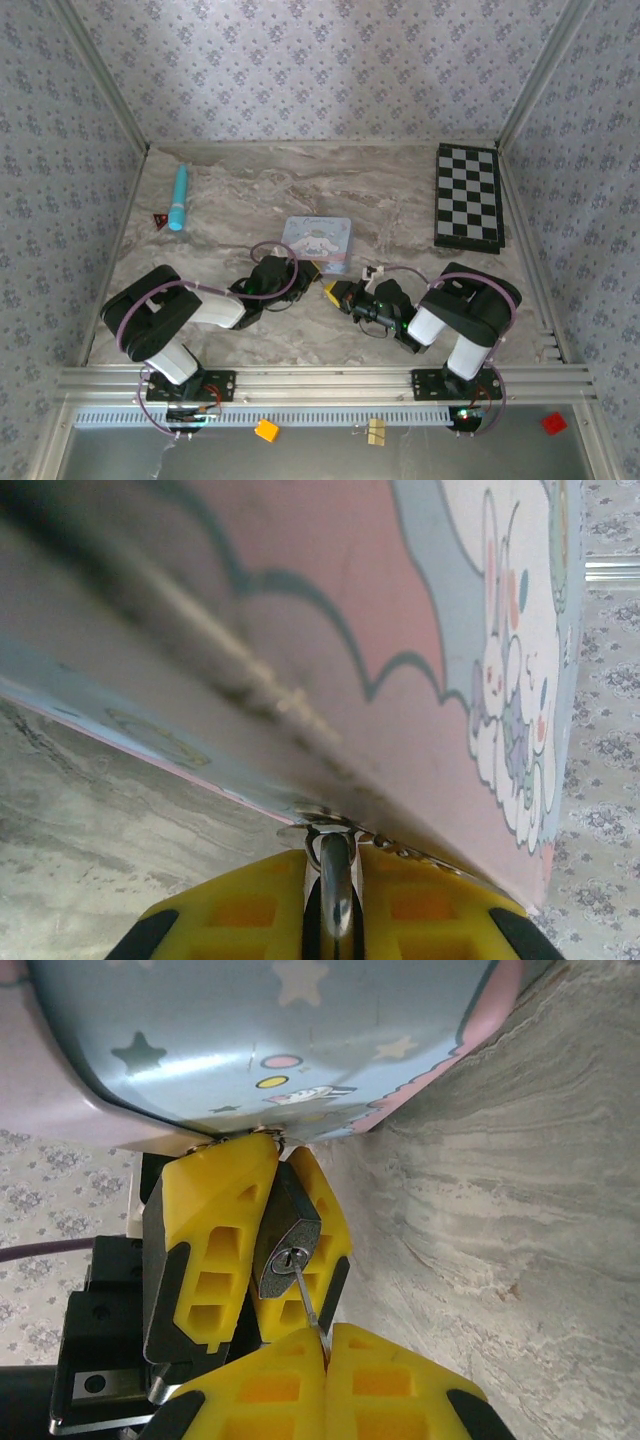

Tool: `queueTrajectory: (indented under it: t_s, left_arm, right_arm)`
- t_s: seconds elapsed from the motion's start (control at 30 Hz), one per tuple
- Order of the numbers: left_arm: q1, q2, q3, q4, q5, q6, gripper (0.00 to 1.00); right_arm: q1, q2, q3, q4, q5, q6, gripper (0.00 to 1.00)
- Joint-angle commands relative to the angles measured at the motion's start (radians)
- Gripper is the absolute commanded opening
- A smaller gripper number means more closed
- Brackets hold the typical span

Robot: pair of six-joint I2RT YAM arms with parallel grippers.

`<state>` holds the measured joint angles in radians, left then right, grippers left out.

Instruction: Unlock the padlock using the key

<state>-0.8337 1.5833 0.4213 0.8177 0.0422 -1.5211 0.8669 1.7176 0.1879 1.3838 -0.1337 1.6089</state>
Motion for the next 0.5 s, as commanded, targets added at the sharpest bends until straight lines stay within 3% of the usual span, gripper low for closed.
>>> queueTrajectory:
  t_s: [0.0,0.47]
  left_arm:
    - [-0.022,-0.046,-0.002,0.096,0.018,-0.032,0.01]
    - [-0.028,-0.046,-0.016,0.156,0.008,-0.032,0.01]
  right_arm:
    - [0.002,-0.005,0.008,0.01,0.055,0.021,0.0]
    - [-0.01,-0.025,0.044,0.01,0.006,0.07,0.0]
